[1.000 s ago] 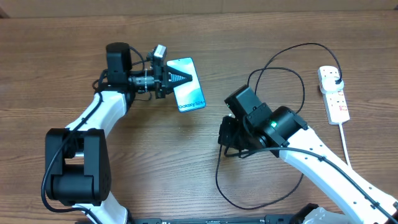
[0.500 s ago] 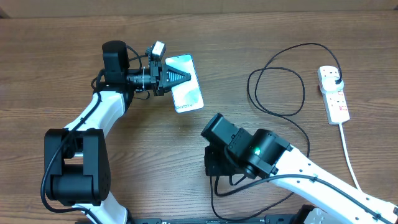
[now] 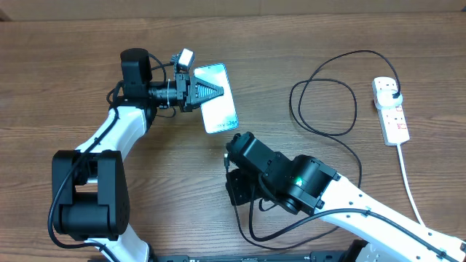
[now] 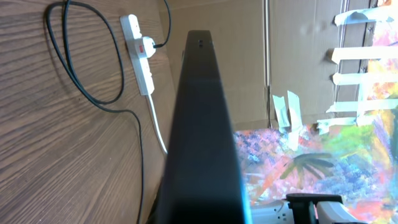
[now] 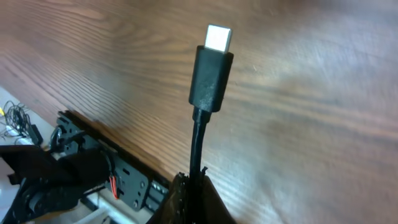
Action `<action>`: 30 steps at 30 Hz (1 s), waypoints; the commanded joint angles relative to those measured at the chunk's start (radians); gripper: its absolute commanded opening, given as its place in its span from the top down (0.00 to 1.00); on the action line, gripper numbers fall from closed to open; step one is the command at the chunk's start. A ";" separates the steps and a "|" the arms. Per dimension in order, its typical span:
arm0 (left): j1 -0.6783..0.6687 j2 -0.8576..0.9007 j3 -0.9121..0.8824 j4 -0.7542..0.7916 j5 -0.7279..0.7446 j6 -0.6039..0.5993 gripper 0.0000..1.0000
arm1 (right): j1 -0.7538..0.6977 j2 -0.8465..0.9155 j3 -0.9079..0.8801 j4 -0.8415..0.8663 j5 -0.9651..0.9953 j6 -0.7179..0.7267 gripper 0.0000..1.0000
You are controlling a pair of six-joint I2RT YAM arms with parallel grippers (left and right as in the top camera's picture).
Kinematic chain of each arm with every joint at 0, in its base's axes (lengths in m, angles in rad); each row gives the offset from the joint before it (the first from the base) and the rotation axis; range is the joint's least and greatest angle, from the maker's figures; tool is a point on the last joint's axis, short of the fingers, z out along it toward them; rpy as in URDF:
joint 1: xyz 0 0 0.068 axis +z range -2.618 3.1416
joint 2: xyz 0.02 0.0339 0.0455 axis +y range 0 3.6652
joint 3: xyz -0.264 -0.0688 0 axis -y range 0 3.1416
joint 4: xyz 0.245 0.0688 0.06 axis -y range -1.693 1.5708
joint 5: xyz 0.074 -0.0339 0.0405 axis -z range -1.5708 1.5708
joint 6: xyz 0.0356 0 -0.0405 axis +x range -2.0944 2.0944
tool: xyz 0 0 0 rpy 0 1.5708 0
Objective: Plug charger to phone and switch on socket
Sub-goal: 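Align the USB-C plug under the phone's bottom port with the right gripper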
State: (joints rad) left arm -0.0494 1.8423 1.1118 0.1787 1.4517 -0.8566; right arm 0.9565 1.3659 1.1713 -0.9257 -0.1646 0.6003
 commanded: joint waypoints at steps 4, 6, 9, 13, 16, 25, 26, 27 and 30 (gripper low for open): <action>-0.018 0.002 0.018 0.002 0.103 0.019 0.96 | 0.002 -0.026 0.008 0.032 0.064 -0.085 0.96; -0.018 0.002 0.018 0.002 0.127 0.019 0.96 | 0.002 -0.025 0.008 0.034 0.088 -0.086 0.96; -0.018 0.002 0.018 0.001 0.130 0.019 0.96 | 0.002 -0.025 0.008 0.034 0.110 -0.086 0.96; -0.019 0.002 0.018 0.001 0.131 0.019 0.96 | 0.002 -0.025 0.008 0.035 0.129 -0.086 0.96; -0.022 0.002 0.018 0.001 0.131 0.019 0.96 | 0.002 -0.025 0.008 0.039 0.142 -0.086 0.96; -0.034 0.002 0.018 0.002 0.131 0.020 0.96 | 0.000 -0.020 0.008 0.078 0.149 -0.105 0.96; -0.035 0.002 0.018 0.002 0.130 0.021 0.96 | -0.002 -0.018 0.008 0.080 0.149 -0.105 0.96; -0.036 0.002 0.018 0.002 0.130 0.023 0.96 | -0.004 -0.016 0.008 0.080 0.149 -0.105 0.96; -0.036 0.002 0.018 0.002 0.131 0.023 0.96 | -0.015 -0.003 0.008 0.080 0.149 -0.105 0.96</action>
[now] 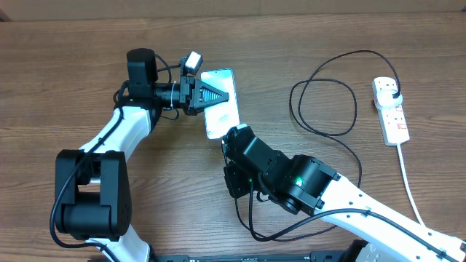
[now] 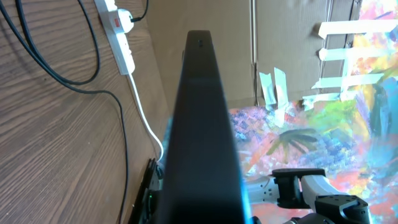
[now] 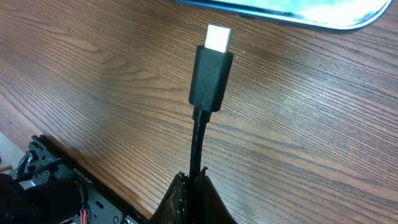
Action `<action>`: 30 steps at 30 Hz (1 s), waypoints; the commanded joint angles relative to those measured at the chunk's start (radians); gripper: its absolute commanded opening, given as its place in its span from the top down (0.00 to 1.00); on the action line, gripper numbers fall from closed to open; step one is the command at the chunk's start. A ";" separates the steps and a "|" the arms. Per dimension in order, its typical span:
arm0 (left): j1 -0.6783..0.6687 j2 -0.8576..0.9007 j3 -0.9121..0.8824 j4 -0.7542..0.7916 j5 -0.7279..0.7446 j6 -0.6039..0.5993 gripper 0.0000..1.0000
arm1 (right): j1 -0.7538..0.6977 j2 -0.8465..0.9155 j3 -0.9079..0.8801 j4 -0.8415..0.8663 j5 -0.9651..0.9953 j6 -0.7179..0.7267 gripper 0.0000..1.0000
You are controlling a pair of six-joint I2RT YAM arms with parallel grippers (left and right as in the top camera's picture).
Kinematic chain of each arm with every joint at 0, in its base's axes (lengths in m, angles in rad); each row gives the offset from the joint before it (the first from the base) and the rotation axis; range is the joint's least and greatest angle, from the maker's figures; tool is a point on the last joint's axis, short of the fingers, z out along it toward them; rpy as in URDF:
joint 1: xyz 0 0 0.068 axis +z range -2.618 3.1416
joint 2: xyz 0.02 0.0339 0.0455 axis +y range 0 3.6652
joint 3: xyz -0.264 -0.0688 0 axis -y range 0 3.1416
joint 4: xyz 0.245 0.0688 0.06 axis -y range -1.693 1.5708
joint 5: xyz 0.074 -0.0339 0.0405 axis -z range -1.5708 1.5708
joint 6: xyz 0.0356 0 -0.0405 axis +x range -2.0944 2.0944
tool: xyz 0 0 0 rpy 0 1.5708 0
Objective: Plug charger to phone and switch on socket
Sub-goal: 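Align the USB-C plug under the phone's bottom port with the right gripper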
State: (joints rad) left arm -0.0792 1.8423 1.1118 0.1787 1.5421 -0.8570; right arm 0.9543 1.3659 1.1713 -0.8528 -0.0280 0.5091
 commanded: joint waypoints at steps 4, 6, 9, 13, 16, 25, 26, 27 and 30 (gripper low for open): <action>-0.006 0.002 0.018 0.002 0.040 0.024 0.96 | -0.016 0.012 0.008 0.007 0.008 -0.014 0.96; -0.006 0.002 0.018 0.002 0.040 0.024 0.96 | -0.016 0.019 0.008 0.007 0.008 -0.014 0.96; -0.006 0.002 0.018 0.002 0.040 0.024 0.96 | -0.016 0.026 0.008 0.007 0.008 -0.014 0.96; -0.006 0.002 0.018 0.002 0.040 0.023 0.96 | -0.016 0.039 0.008 0.007 0.008 -0.014 0.96; -0.006 0.002 0.018 0.002 0.040 0.023 0.96 | -0.016 0.040 0.008 0.007 0.008 -0.014 0.96; -0.006 0.002 0.018 0.002 0.040 0.023 0.96 | -0.021 0.040 0.008 0.011 0.008 -0.014 0.96; -0.006 0.002 0.018 0.002 0.040 0.023 0.96 | -0.021 0.040 0.008 0.011 0.008 -0.014 0.96; -0.007 0.002 0.018 0.002 0.040 0.023 0.96 | -0.021 0.040 0.008 0.011 0.008 -0.014 0.96; -0.007 0.002 0.018 0.002 0.040 0.023 0.96 | -0.021 0.040 0.008 0.012 0.008 -0.014 0.96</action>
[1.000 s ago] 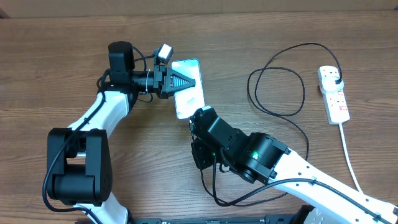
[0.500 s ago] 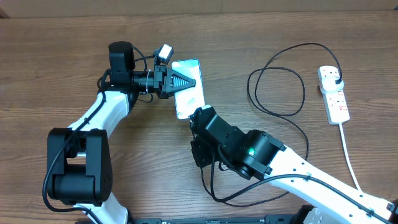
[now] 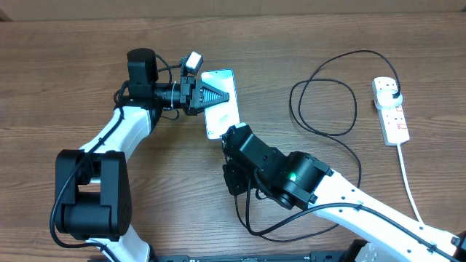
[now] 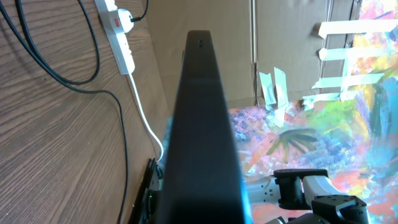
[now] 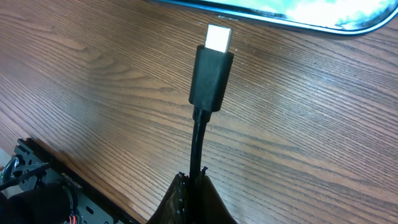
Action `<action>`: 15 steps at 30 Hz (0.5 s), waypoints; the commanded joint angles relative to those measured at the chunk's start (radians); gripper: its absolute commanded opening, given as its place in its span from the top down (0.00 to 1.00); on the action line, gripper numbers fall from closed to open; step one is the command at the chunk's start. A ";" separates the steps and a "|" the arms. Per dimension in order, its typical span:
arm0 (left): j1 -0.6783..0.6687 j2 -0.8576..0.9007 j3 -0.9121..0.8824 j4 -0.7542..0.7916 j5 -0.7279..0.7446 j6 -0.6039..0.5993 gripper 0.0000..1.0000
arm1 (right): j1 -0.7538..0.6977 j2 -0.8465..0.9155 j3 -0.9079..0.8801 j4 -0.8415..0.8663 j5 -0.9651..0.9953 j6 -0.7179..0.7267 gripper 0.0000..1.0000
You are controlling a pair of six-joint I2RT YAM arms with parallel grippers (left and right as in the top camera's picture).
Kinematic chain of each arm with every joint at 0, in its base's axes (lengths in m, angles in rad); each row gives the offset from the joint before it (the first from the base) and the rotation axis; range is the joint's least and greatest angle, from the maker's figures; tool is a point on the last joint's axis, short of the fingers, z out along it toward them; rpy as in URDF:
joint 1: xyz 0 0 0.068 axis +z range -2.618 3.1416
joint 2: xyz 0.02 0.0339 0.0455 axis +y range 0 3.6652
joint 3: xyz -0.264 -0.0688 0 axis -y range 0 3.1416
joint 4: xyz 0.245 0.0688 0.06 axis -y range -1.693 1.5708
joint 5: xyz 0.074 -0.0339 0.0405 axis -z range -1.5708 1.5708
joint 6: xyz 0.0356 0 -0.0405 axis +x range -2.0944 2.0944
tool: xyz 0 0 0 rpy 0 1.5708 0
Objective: Plug charger to phone and switch on socket
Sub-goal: 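Align the USB-C plug under the phone's bottom port with the right gripper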
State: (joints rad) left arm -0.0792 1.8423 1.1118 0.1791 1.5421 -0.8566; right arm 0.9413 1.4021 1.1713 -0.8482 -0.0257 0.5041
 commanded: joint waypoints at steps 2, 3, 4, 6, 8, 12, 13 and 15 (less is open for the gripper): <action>-0.007 0.002 0.018 0.001 0.040 0.023 0.96 | -0.008 0.003 0.008 0.008 0.006 -0.009 0.96; -0.007 0.002 0.018 0.001 0.040 0.023 0.96 | -0.008 0.003 0.008 0.009 0.006 -0.009 0.96; -0.007 0.002 0.018 0.001 0.040 0.023 0.96 | -0.008 0.003 0.008 0.010 0.006 -0.009 0.96; -0.007 0.002 0.018 0.001 0.040 0.024 0.96 | -0.008 0.003 0.008 0.010 0.007 -0.009 0.96; -0.007 0.002 0.018 0.001 0.040 0.043 0.96 | -0.011 0.004 0.008 0.009 0.010 -0.009 0.96; -0.007 0.002 0.018 0.001 0.040 0.055 0.96 | -0.032 0.004 0.008 0.009 0.009 -0.008 0.96; -0.007 0.002 0.018 0.001 0.040 0.061 0.96 | -0.037 0.004 0.008 0.009 0.006 -0.008 0.96; -0.006 0.002 0.018 0.001 0.040 0.066 0.96 | -0.046 0.004 0.008 0.010 -0.002 -0.008 0.96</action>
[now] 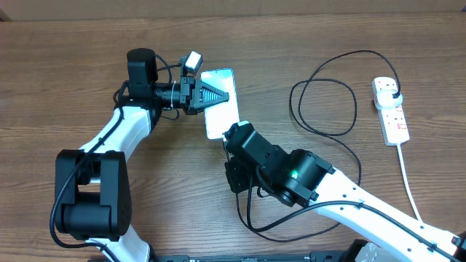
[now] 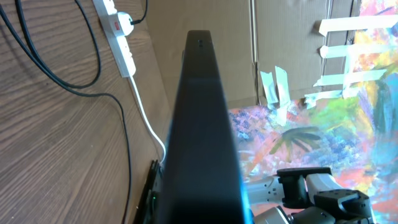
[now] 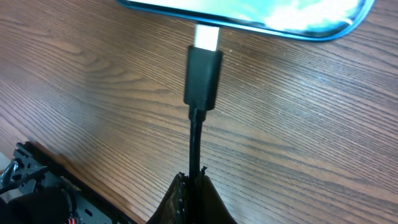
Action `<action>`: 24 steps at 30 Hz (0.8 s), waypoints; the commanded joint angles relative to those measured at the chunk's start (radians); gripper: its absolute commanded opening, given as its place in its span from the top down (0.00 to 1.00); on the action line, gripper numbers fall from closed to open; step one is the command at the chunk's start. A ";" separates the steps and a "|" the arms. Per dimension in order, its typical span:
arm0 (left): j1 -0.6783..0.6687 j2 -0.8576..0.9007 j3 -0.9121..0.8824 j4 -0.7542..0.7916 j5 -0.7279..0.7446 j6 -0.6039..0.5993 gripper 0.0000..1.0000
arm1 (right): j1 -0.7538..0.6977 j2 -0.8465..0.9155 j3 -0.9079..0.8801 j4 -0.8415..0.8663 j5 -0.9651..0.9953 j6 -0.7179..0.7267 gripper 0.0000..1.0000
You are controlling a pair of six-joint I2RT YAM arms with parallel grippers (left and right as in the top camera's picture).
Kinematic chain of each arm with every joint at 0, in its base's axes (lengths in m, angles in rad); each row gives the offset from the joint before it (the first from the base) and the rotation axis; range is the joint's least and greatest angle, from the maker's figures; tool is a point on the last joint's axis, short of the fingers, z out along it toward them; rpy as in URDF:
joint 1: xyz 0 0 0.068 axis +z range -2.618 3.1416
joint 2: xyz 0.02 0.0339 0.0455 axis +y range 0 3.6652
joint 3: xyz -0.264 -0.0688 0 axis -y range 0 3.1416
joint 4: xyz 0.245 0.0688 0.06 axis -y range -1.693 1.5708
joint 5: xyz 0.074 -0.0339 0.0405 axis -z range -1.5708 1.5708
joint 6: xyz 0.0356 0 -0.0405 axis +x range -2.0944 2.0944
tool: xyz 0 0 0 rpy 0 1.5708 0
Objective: Plug charger to phone and switch on socket
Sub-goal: 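Align the USB-C plug under the phone's bottom port with the right gripper, then push the USB-C plug upward into the phone's bottom port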
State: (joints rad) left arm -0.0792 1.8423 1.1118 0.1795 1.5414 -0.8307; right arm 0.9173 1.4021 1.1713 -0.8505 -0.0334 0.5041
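The phone [image 1: 220, 102] lies with its pale screen up, and my left gripper [image 1: 211, 95] is shut on its left side; in the left wrist view its dark edge [image 2: 202, 124] fills the middle. My right gripper [image 3: 193, 186] is shut on the black charger cable just behind the USB-C plug [image 3: 202, 74]. The plug's metal tip [image 3: 206, 36] touches the phone's bottom edge [image 3: 249, 15]. The white power strip [image 1: 390, 110] lies at the far right, the charger's black cable [image 1: 324, 102] looping toward it.
The power strip's white lead [image 1: 411, 193] runs down the right side of the wooden table [image 1: 58, 73]. The right arm's body [image 1: 291, 178] sits below the phone. Cardboard walls and a painted backdrop [image 2: 311, 124] show in the left wrist view.
My right gripper has moved the plug forward: its tip, short of the phone's bottom edge before, now meets that edge. The left gripper and phone have stayed put.
At first the phone was held tilted further left and the plug faced bare table. Then the phone was squared up and its bottom edge appeared ahead of the plug. The plug closed on that edge and now touches it.
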 commanded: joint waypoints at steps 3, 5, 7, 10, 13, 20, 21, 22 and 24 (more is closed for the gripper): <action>-0.007 0.002 0.018 0.001 0.041 0.040 0.96 | -0.023 0.004 0.008 0.012 -0.003 -0.009 0.96; -0.007 0.002 0.018 0.001 0.041 0.039 0.96 | -0.023 0.004 0.008 0.012 -0.024 -0.008 0.96; -0.007 0.002 0.018 0.001 0.041 0.039 0.96 | -0.023 0.004 0.008 0.012 -0.037 -0.008 0.96; -0.007 0.002 0.018 0.001 0.040 0.039 0.96 | -0.023 0.004 0.008 0.012 -0.049 -0.008 0.96; -0.007 0.002 0.018 0.001 0.040 0.038 0.96 | -0.023 0.004 0.008 0.012 -0.050 -0.008 0.96; -0.007 0.002 0.018 0.001 0.040 -0.016 0.96 | -0.023 0.004 0.008 0.012 -0.058 -0.003 0.96; -0.006 0.002 0.018 0.001 0.040 -0.020 0.96 | -0.023 0.004 0.008 0.012 -0.058 0.001 0.96; -0.006 0.002 0.018 0.001 0.040 -0.031 0.96 | -0.023 0.004 0.008 0.012 -0.058 0.005 0.96; -0.006 0.002 0.018 0.001 0.040 -0.060 0.96 | -0.023 0.004 0.008 0.012 -0.059 0.019 0.96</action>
State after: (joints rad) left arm -0.0792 1.8423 1.1118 0.1791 1.5417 -0.8433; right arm 0.9031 1.4021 1.1713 -0.8455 -0.0879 0.5083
